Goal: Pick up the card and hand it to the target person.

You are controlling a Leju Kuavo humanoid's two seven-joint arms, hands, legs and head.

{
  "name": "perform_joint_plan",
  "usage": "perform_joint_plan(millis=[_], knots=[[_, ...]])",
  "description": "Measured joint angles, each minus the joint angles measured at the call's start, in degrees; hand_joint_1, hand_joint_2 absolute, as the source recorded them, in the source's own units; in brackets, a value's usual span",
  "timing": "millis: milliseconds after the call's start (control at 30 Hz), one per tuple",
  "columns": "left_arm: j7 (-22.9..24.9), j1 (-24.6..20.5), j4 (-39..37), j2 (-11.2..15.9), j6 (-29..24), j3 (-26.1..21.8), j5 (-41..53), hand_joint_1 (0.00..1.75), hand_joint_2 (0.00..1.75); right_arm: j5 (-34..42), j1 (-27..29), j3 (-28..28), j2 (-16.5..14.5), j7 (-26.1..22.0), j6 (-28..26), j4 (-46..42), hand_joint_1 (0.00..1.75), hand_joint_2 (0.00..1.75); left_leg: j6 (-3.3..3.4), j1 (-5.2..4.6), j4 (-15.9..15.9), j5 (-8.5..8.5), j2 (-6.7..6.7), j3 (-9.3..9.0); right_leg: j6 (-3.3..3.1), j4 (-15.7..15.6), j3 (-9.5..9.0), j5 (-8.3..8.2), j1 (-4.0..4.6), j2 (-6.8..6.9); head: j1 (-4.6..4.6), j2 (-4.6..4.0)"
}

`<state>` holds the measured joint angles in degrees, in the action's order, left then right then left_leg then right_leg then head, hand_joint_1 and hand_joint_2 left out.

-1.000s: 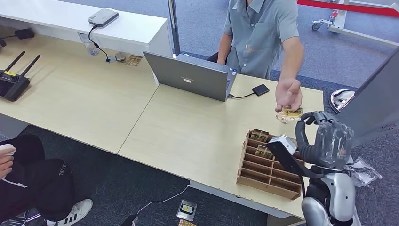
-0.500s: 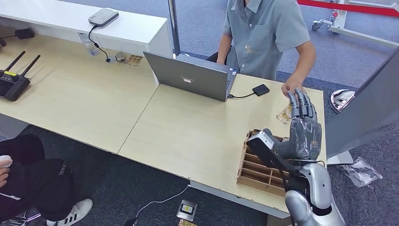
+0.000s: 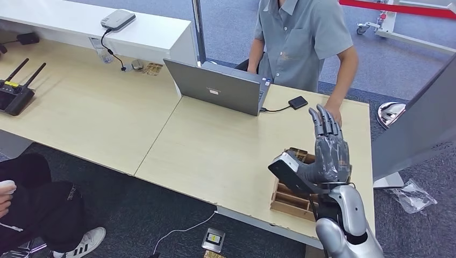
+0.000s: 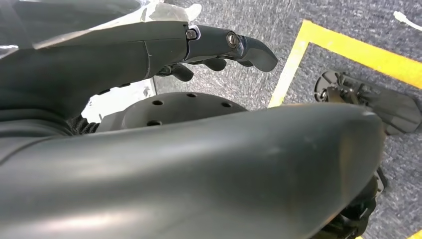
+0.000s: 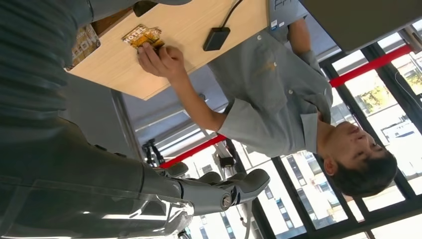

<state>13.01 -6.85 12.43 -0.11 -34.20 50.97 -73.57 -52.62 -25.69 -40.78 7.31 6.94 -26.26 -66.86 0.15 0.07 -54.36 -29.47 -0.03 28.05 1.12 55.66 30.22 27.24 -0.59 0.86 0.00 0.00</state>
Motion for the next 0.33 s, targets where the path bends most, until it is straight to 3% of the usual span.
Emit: perform_joint_plan(millis=[333], knots=[[0.9, -0.1, 0.4, -1.5, -2.9, 0.1, 0.0, 0.00, 0.00, 0.3, -1.3, -0.3, 0.1, 1.5, -1.1, 0.9, 0.00, 1.75, 0.01, 0.00, 0.0, 0.01, 0.00, 0.02, 0.00, 0.0, 0.01, -0.03, 0.00, -0.01, 0.00, 0.00]])
